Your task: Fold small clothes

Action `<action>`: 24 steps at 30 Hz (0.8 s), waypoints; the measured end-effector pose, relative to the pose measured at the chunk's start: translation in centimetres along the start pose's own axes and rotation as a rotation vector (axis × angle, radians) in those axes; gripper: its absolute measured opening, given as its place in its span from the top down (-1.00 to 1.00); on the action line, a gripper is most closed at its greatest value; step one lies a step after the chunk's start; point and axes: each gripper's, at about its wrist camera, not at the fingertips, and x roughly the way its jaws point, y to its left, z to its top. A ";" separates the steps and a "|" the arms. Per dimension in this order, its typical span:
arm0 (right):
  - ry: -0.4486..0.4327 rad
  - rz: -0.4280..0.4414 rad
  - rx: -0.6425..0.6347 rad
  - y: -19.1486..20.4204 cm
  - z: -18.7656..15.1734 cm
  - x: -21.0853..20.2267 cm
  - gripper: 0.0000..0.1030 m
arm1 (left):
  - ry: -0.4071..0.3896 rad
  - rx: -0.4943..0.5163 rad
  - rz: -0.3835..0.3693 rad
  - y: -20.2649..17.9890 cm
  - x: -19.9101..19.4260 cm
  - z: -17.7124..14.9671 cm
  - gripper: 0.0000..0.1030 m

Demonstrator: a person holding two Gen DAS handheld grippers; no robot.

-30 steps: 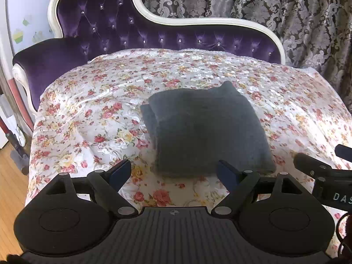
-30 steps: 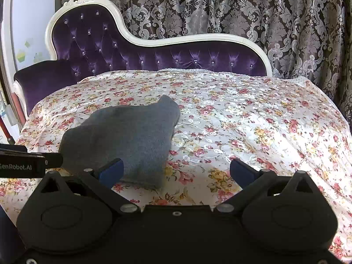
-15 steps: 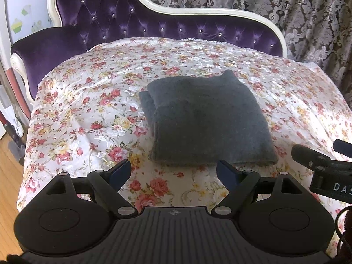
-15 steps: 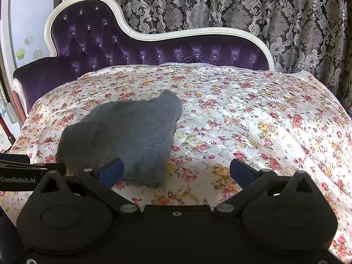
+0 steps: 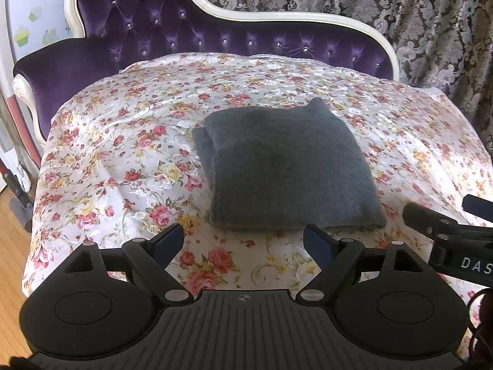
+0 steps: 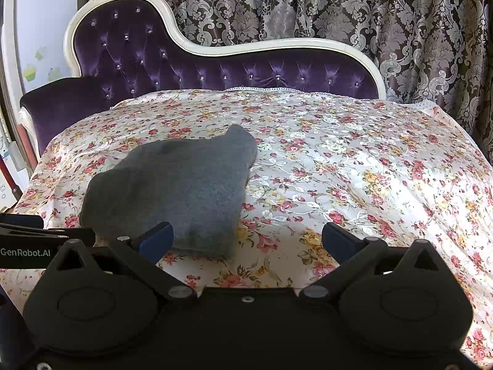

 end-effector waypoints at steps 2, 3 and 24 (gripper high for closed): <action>0.001 0.000 0.000 0.0 0.0 0.0 -0.98 | 0.000 0.000 0.000 0.0 -0.1 -0.1 -0.64; 0.001 -0.001 0.000 0.1 0.0 0.0 -0.98 | 0.000 0.000 0.000 0.0 0.0 0.0 -0.64; 0.012 0.010 -0.014 0.0 -0.1 0.1 -0.98 | 0.005 -0.002 -0.008 0.0 0.0 -0.3 -0.64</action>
